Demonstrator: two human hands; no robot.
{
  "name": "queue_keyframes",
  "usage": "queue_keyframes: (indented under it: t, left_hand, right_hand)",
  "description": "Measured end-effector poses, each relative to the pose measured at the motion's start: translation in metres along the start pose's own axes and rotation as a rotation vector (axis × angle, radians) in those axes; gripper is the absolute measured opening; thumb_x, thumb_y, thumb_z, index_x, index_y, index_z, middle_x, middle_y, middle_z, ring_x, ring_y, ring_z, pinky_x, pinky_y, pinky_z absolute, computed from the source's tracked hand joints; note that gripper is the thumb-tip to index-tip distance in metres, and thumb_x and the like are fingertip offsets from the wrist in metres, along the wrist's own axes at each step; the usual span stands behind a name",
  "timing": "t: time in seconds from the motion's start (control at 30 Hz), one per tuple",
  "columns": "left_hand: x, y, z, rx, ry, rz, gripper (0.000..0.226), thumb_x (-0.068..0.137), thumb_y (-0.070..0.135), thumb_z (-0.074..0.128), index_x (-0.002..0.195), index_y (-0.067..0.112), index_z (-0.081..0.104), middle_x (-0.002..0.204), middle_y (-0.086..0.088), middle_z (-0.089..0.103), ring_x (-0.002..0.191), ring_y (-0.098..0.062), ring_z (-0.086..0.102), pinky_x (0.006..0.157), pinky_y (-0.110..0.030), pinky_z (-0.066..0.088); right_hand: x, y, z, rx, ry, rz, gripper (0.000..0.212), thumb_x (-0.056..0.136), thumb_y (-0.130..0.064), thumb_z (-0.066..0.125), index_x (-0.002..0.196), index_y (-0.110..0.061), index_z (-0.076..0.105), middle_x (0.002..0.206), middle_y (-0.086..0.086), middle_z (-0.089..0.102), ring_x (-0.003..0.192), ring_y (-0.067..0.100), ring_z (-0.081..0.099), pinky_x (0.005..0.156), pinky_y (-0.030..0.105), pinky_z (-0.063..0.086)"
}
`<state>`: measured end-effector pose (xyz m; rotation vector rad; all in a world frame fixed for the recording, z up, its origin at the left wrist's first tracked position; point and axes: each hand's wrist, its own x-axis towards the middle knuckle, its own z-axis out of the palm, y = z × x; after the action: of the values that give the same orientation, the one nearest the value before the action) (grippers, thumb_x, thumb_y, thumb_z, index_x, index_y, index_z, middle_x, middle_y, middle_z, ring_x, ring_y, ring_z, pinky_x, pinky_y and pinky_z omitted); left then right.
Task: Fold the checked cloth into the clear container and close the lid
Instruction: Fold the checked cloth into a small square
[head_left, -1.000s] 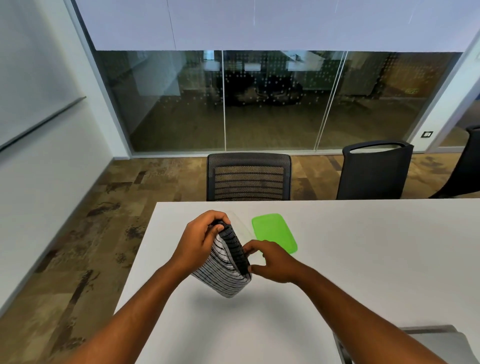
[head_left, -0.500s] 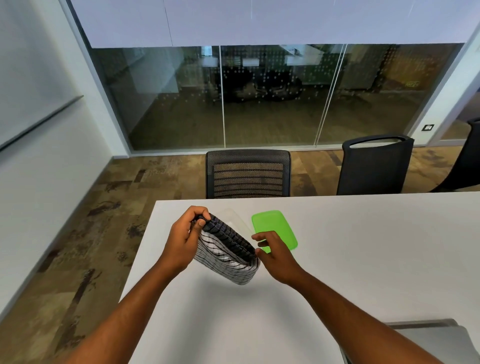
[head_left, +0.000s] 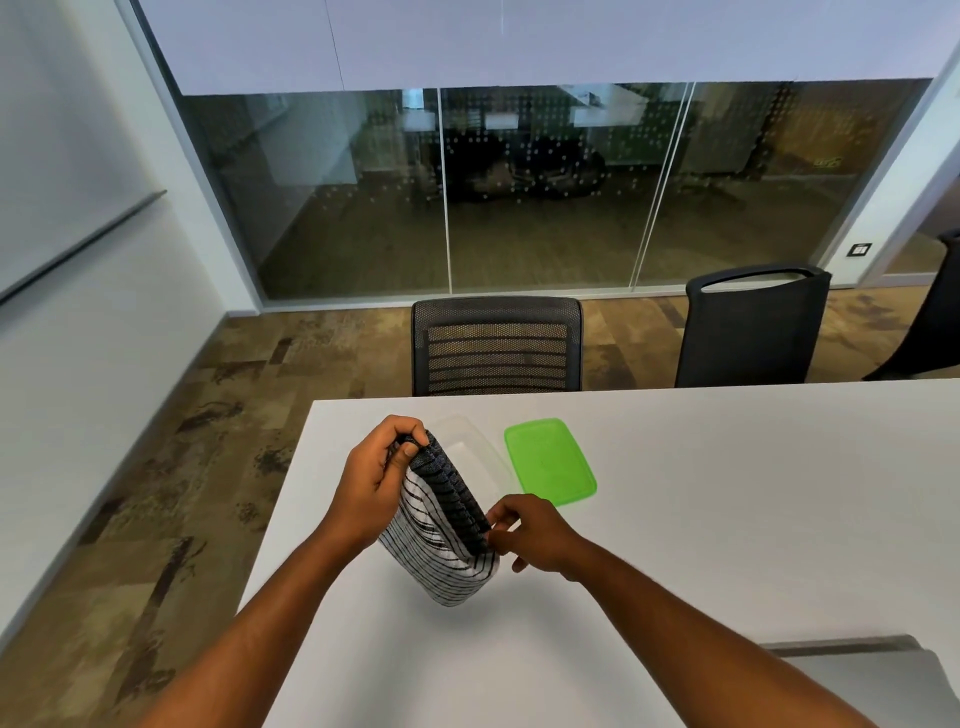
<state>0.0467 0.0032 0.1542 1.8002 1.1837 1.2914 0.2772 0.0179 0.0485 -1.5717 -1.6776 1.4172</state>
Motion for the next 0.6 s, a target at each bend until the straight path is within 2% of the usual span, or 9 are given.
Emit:
queue_keyframes:
  t: [0.13,0.27,0.37,0.47,0.53,0.6]
  left_hand:
    - [-0.002,-0.007,-0.005,0.063,-0.022,-0.017,0.027,0.100,-0.003,0.048,0.101,0.020,0.061,0.094,0.012,0.063,0.091,-0.014,0.060,0.079,-0.015,0.046]
    - [-0.009,-0.019,-0.008,0.087,-0.020,-0.056,0.029,0.100,-0.001,0.048,0.100,0.024,0.062,0.096,0.011,0.064,0.093,-0.014,0.061,0.080,-0.016,0.046]
    - [-0.012,-0.021,-0.006,0.061,-0.002,-0.061,0.029,0.100,-0.002,0.048,0.099,0.024,0.062,0.096,0.013,0.064,0.093,-0.012,0.060,0.080,-0.015,0.046]
    - [-0.011,-0.021,-0.001,0.067,-0.033,-0.066,0.027,0.101,0.000,0.048,0.100,0.023,0.062,0.097,0.012,0.064,0.095,-0.016,0.061,0.080,-0.018,0.049]
    - [-0.010,-0.021,0.001,0.079,-0.045,-0.054,0.027,0.100,-0.001,0.048,0.100,0.022,0.063,0.097,0.012,0.065,0.095,-0.016,0.062,0.080,-0.019,0.050]
    - [-0.009,-0.020,0.001,0.081,-0.038,-0.045,0.027,0.100,-0.002,0.049,0.100,0.022,0.063,0.097,0.013,0.065,0.095,-0.015,0.062,0.080,-0.018,0.049]
  right_hand:
    - [0.001,0.001,0.001,0.018,0.129,-0.012,0.008,0.083,0.000,0.067,0.089,-0.005,0.068,0.082,0.010,0.065,0.065,0.033,0.072,0.052,0.037,0.061]
    - [0.002,0.003,-0.006,0.070,0.208,0.040,0.007,0.082,0.007,0.067,0.082,0.000,0.066,0.072,0.011,0.065,0.051,0.024,0.068,0.058,0.045,0.063]
    - [0.004,0.003,-0.010,0.163,0.243,0.135,0.009,0.082,0.001,0.070,0.078,-0.006,0.066,0.065,0.007,0.064,0.051,0.021,0.064,0.056,0.038,0.060]
    - [0.006,0.003,-0.008,0.158,0.255,0.218,0.017,0.083,-0.009,0.063,0.068,-0.016,0.062,0.058,0.002,0.059,0.050,0.017,0.052,0.051,0.029,0.044]
    - [0.005,0.004,-0.006,0.175,0.274,0.258,0.013,0.084,-0.013,0.060,0.073,-0.018,0.059,0.060,0.002,0.057,0.051,0.018,0.047,0.051,0.029,0.039]
    - [0.004,0.004,-0.003,0.218,0.278,0.286,0.008,0.087,-0.018,0.065,0.089,-0.018,0.057,0.071,0.005,0.062,0.057,0.019,0.053,0.049,0.028,0.045]
